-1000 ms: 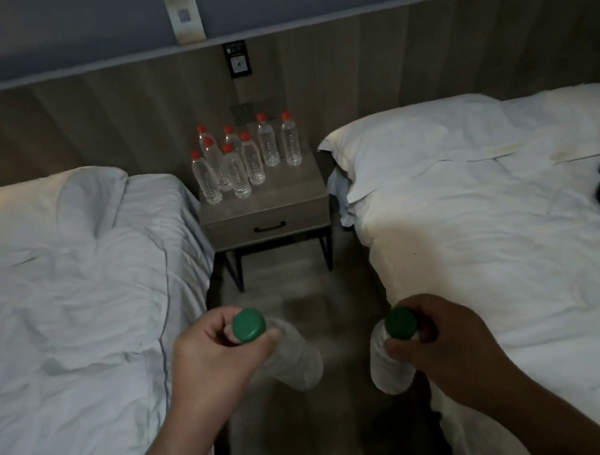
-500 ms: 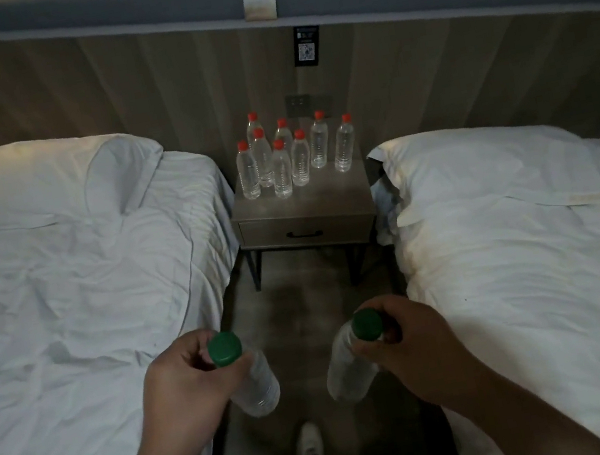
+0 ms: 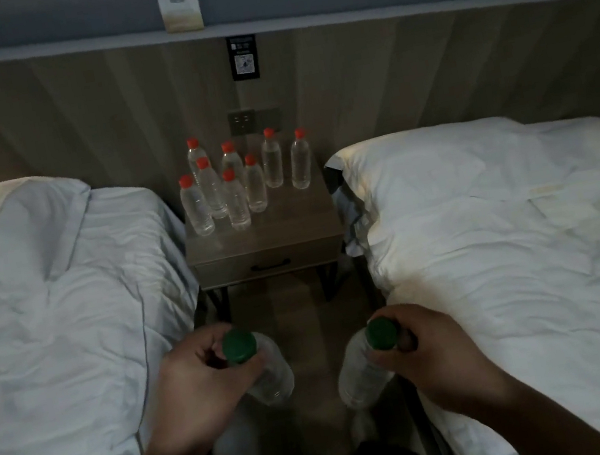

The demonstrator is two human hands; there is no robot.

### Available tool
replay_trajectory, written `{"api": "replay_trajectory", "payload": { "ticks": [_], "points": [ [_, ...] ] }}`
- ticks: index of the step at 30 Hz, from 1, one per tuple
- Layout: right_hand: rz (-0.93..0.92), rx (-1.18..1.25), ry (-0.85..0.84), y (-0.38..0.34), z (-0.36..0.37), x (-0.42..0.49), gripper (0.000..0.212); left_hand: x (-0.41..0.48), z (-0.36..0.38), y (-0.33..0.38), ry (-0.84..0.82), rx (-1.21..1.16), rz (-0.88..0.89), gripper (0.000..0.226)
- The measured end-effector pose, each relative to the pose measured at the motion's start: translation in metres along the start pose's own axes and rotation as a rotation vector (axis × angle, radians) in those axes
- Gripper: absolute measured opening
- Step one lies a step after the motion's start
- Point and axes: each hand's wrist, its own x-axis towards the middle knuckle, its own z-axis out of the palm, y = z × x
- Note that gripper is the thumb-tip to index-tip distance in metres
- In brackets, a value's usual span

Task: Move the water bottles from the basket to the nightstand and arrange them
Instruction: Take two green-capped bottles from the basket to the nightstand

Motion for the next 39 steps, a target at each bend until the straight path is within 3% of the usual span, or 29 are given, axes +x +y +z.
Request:
{"api": "replay_trajectory", "payload": {
  "ticks": [4,8,11,17,21,25,28,35,39],
  "points": [
    [0.019,-0.150,-0.030,0.026,-0.021,0.036,0.023,0.043,0.035,0.007,-0.047,-0.008,0.023,0.026],
    [-0.002,-0.087,-0.009,0.046,-0.052,0.081,0.031,0.089,0.069,0.019,-0.103,-0.028,-0.034,0.019],
    [0.081,-0.052,-0.065,0.057,-0.078,0.122,0.037,0.131,0.088,0.020,-0.042,0.103,-0.021,0.023],
    [0.032,-0.097,-0.105,0.079,-0.118,0.217,0.030,0.215,0.131,0.034,0.029,0.303,-0.030,0.024],
    [0.023,-0.116,-0.131,0.077,-0.128,0.283,0.016,0.268,0.148,0.030,-0.009,0.348,-0.083,0.030],
    [0.027,-0.136,-0.121,0.075,-0.119,0.350,0.031,0.331,0.163,0.015,-0.042,0.307,-0.089,0.025],
    [0.018,-0.225,-0.164,0.086,-0.099,0.408,0.017,0.383,0.174,-0.002,-0.055,0.313,-0.088,0.026],
    [0.256,-0.239,-0.133,0.110,-0.045,0.520,0.024,0.491,0.200,-0.051,-0.094,0.334,-0.159,0.025],
    [0.314,-0.316,-0.236,0.116,-0.024,0.571,0.027,0.536,0.217,-0.064,-0.132,0.433,-0.129,0.024]
  ]
}}
